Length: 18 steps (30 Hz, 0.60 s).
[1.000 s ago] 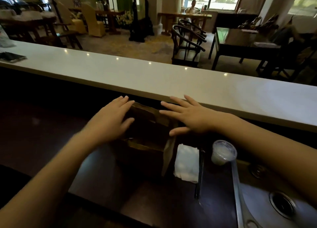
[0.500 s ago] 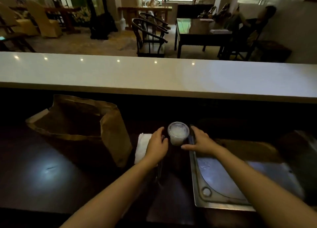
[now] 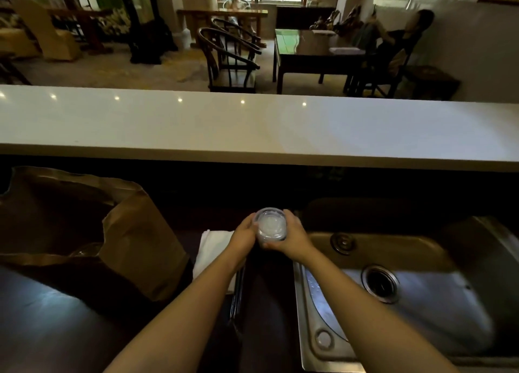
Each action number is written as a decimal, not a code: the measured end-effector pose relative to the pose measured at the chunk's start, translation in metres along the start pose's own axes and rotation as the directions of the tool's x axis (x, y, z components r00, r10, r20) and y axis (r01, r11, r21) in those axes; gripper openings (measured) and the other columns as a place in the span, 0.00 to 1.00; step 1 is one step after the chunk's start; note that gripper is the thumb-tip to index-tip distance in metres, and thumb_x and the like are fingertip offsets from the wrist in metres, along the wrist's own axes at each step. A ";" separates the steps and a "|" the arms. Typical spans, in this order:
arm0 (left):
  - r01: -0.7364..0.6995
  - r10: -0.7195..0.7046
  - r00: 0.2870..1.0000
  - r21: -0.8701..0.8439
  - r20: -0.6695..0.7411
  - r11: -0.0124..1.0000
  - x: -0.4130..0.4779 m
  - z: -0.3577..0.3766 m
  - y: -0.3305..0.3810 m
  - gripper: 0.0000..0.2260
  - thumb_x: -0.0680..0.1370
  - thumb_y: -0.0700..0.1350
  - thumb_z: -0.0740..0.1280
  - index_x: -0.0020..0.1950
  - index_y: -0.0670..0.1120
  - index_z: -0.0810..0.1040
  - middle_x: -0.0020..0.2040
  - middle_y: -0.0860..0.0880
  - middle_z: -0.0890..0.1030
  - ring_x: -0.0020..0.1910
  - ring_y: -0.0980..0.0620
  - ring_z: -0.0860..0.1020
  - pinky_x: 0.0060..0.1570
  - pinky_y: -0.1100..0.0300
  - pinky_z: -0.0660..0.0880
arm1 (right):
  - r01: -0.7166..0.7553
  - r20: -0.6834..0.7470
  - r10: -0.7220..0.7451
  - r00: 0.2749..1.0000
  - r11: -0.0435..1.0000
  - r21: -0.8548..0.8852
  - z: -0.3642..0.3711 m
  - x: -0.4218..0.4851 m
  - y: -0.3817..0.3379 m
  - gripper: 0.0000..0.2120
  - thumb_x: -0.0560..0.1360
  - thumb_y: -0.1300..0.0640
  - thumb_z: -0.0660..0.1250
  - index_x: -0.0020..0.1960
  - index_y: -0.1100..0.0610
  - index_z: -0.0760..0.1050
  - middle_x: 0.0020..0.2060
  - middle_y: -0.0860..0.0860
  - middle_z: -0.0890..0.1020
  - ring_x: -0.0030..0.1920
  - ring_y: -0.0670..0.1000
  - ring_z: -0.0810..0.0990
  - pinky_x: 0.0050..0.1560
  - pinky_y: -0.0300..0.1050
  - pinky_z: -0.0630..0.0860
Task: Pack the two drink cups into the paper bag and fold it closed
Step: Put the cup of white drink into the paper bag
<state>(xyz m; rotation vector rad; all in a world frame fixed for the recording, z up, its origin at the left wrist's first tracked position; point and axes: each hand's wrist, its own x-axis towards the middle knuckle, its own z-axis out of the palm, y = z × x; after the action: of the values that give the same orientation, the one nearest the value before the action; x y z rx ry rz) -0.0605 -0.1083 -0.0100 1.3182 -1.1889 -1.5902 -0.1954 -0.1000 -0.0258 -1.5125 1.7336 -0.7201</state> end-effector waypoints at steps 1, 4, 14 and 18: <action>-0.008 0.008 1.000 -0.015 0.018 1.000 -0.003 -0.002 0.003 0.14 0.79 0.39 0.58 0.64 0.42 0.73 0.63 0.38 0.76 0.62 0.41 0.75 0.66 0.43 0.68 | 0.004 -0.012 -0.004 1.000 1.000 0.019 0.000 -0.002 -0.001 0.41 0.61 0.57 0.79 0.68 0.59 0.62 0.66 0.58 0.67 0.63 0.56 0.70 0.60 0.47 0.72; -0.053 0.058 0.997 -0.084 0.057 0.995 -0.015 -0.008 0.013 0.14 0.79 0.41 0.58 0.62 0.43 0.76 0.61 0.41 0.78 0.61 0.45 0.76 0.64 0.49 0.71 | 0.025 -0.014 -0.024 1.000 0.998 0.059 -0.013 -0.008 -0.010 0.33 0.62 0.57 0.78 0.62 0.58 0.67 0.61 0.59 0.70 0.58 0.55 0.73 0.51 0.42 0.74; -0.446 0.442 0.886 -0.002 0.142 0.895 -0.073 -0.010 0.079 0.38 0.70 0.39 0.71 0.73 0.59 0.56 0.70 0.50 0.69 0.66 0.51 0.72 0.62 0.49 0.74 | 0.248 0.043 -0.251 0.967 0.967 0.065 -0.102 -0.054 -0.138 0.19 0.60 0.46 0.78 0.42 0.45 0.70 0.44 0.44 0.78 0.42 0.41 0.79 0.35 0.32 0.75; -0.566 0.566 0.824 -0.028 -0.026 0.824 -0.096 -0.007 0.120 0.38 0.68 0.46 0.74 0.71 0.62 0.57 0.67 0.50 0.72 0.61 0.53 0.76 0.54 0.55 0.78 | 0.281 0.063 -0.278 0.959 0.958 -0.061 -0.117 -0.071 -0.189 0.26 0.63 0.34 0.70 0.52 0.49 0.69 0.43 0.41 0.74 0.42 0.42 0.76 0.33 0.33 0.69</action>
<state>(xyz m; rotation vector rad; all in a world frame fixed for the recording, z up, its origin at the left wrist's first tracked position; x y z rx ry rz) -0.0370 -0.0559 0.1325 0.8333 -1.3759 -1.1505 -0.1746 -0.0646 0.2045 -1.8321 1.5344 -0.7583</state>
